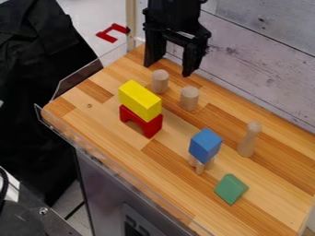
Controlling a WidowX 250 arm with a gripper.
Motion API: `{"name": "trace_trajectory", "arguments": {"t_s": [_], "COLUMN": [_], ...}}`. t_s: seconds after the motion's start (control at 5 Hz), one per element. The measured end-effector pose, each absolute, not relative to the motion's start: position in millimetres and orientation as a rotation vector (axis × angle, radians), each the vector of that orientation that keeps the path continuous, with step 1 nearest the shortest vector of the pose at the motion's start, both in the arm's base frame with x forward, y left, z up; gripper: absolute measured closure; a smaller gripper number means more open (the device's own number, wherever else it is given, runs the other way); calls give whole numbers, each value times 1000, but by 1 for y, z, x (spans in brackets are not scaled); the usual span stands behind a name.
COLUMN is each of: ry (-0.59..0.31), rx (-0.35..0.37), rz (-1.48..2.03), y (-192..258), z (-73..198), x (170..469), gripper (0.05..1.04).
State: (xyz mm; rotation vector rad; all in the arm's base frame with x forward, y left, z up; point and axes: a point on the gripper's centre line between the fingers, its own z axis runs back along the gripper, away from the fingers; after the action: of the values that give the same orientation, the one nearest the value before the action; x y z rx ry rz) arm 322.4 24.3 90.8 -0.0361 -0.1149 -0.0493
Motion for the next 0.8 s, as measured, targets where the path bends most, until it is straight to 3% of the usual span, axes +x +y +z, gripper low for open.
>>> {"name": "trace_trajectory", "arguments": {"t_s": [0.4, 0.8], "ry": [-22, -26], "rx": [-60, -67], "rz": [-54, -64], "y": [20, 14], "z": [61, 54], "x": [318, 330], "gripper": [83, 83]}}
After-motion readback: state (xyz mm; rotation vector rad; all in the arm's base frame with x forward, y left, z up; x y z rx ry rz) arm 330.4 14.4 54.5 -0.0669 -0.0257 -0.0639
